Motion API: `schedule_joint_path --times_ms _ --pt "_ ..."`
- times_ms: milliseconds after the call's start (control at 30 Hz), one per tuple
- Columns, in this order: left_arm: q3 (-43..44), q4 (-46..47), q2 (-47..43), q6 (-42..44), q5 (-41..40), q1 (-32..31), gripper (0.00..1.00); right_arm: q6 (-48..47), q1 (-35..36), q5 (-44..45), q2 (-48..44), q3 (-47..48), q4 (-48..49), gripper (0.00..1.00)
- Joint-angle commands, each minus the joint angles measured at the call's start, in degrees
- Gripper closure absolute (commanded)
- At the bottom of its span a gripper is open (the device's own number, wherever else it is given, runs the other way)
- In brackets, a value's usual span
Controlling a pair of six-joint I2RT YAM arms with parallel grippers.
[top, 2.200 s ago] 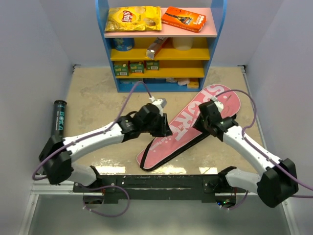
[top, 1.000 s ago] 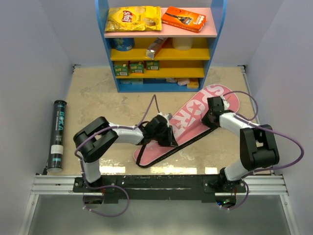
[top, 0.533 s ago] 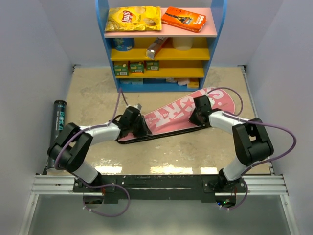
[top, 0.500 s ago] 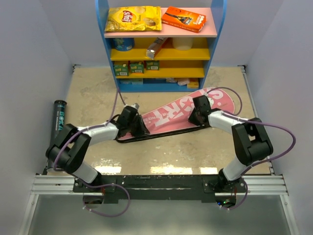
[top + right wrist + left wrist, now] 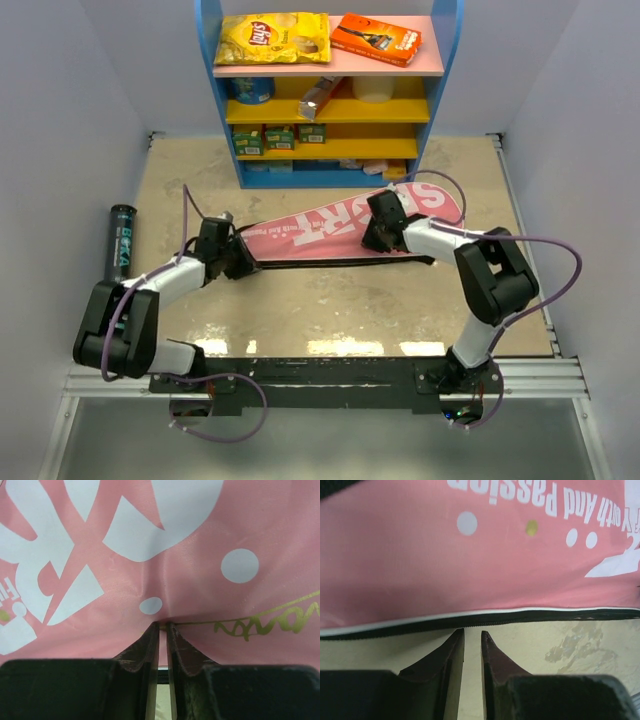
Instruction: Pack up the badminton gear
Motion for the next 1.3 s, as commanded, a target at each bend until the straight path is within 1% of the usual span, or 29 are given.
schedule_joint_path --times_ms 0,67,100,167,200,233,300,333,400,500,533,567,633,667,767,867,933,1033,1133,1267 --pt "-0.3 -1.8 -4.1 2.3 0.6 1.5 0.76 -1.2 1.4 0.6 1.1 1.5 -9.4 0.84" --pt "0.4 -2.6 -5.5 2.7 2.1 1.5 0.76 -2.5 1.3 4.1 -1.6 2.9 -12.0 0.83" --pt "0.8 -3.0 -5.9 2.9 2.7 1.6 0.76 -2.7 1.1 5.4 -4.9 3.4 -14.4 0.8" --pt "2.0 -4.2 -7.2 3.5 4.3 1.5 0.76 -3.3 0.9 9.2 -8.2 4.0 -16.7 0.75" --pt "2.5 -4.8 -7.8 3.7 4.8 1.6 0.76 -3.3 0.7 10.5 -9.6 4.2 -19.4 0.7" --pt "3.3 -5.5 -8.8 4.0 5.8 1.5 0.76 -3.2 0.6 11.8 -11.8 4.1 -20.6 0.67" --pt "4.1 -5.1 -9.9 4.0 7.5 1.5 0.76 -2.5 0.4 12.7 -13.3 3.5 -24.0 0.65" --pt "4.9 -4.6 -10.4 3.9 9.8 1.4 0.76 -1.1 -0.1 13.1 -14.7 2.4 -24.8 0.65" --pt "6.2 -3.9 -10.0 4.1 11.9 0.9 0.76 0.9 -1.0 13.4 -16.5 0.6 -25.6 0.64" --pt "11.1 -5.2 -6.5 5.3 13.5 -0.5 0.76 3.0 -6.7 9.9 -20.2 -4.4 -23.6 0.64" --pt "13.3 -5.2 -4.8 5.6 14.3 -1.1 0.76 3.2 -10.4 9.0 -20.9 -6.5 -23.1 0.64" --pt "14.7 -5.2 -3.7 5.8 14.4 -1.7 0.76 3.4 -11.9 8.6 -22.4 -7.2 -22.7 0.64" --pt "18.4 -5.6 -0.7 6.3 14.4 -3.5 0.76 4.4 -13.8 9.7 -23.2 -7.8 -23.1 0.65" --pt "22.4 -6.2 3.0 6.9 14.2 -5.4 0.76 5.3 -14.1 10.9 -23.1 -7.5 -23.8 0.65" --pt "26.4 -7.3 7.5 7.5 13.3 -6.5 0.76 6.1 -14.7 11.2 -22.0 -7.3 -24.3 0.66" --pt "28.4 -6.9 10.8 8.5 11.5 -6.7 0.76 6.9 -15.2 11.4 -21.4 -8.2 -22.9 0.67" --pt "29.1 -7.3 12.5 9.0 10.6 -6.5 0.76 7.1 -15.3 11.1 -21.0 -8.7 -21.5 0.68" --pt "30.1 -7.7 15.6 9.1 12.2 -6.4 0.76 7.7 -15.4 11.2 -19.4 -8.6 -21.3 0.69" --pt "28.8 -7.4 16.4 9.3 11.1 -6.4 0.76 8.4 -15.5 11.8 -18.6 -8.9 -20.5 0.69" --pt "27.9 -6.9 17.4 9.1 12.2 -6.4 0.77 8.6 -15.6 12.6 -16.4 -8.6 -20.0 0.69"
